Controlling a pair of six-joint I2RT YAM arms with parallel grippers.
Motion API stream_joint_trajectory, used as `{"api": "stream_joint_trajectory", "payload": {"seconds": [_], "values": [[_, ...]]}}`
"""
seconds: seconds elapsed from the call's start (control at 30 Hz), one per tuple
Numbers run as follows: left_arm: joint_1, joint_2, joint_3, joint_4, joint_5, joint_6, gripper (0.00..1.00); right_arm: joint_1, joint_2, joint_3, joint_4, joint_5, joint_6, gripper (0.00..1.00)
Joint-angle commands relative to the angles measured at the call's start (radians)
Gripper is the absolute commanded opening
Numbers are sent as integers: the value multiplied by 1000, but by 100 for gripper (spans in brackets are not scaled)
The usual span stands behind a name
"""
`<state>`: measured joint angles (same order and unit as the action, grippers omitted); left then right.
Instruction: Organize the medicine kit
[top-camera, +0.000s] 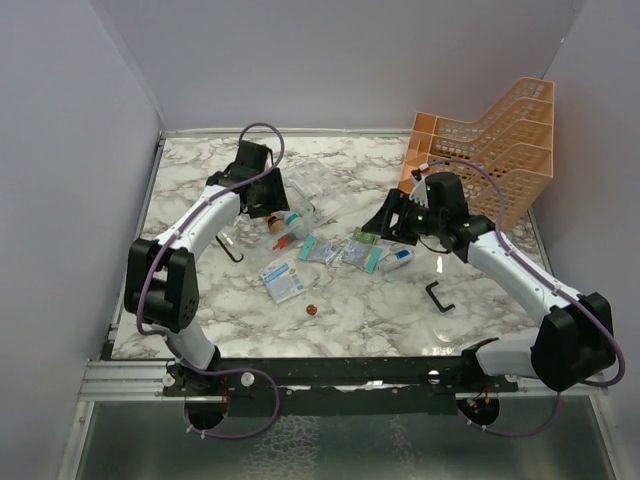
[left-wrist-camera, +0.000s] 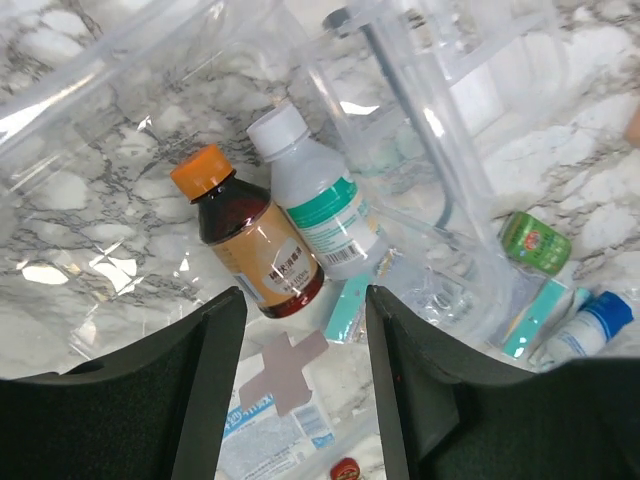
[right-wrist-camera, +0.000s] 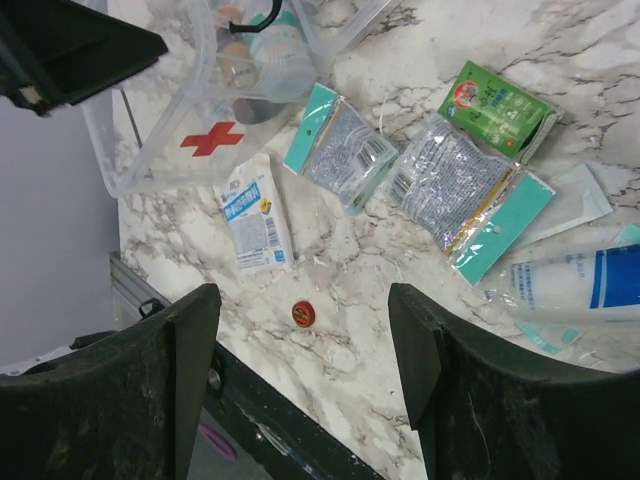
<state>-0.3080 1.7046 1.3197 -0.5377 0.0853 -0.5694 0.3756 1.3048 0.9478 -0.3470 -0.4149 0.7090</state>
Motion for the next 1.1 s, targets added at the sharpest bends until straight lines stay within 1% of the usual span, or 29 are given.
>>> {"api": "stream_joint_trajectory", "payload": {"seconds": [0.0, 0.2, 0.37, 0.5, 0.6, 0.73, 0.83, 0.9, 1.07], "values": [[-4, -127, 63, -28, -21, 78, 56, 66, 21, 31, 4, 60, -19, 69], [-4, -302, 42, -16, -28, 120, 62, 229, 83, 44, 56, 152, 3, 69], [-4, -490, -17, 31, -75, 136, 64, 368, 158, 33, 171, 233, 22, 70], [-4, -621, -72, 81, -105, 130, 68, 441, 231, 35, 273, 287, 27, 69], [-4, -690, -103, 97, -113, 119, 69, 478, 289, 38, 342, 298, 41, 68], [-4, -729, -119, 92, -109, 106, 70, 516, 371, 57, 382, 323, 86, 64], [-4, -733, -121, 91, -94, 94, 70, 527, 422, 70, 384, 336, 135, 60], [-5, -733, -117, 91, -95, 91, 70, 528, 457, 81, 372, 346, 165, 58], [-7, -736, -104, 78, -119, 87, 71, 528, 532, 123, 371, 351, 152, 54]]}}
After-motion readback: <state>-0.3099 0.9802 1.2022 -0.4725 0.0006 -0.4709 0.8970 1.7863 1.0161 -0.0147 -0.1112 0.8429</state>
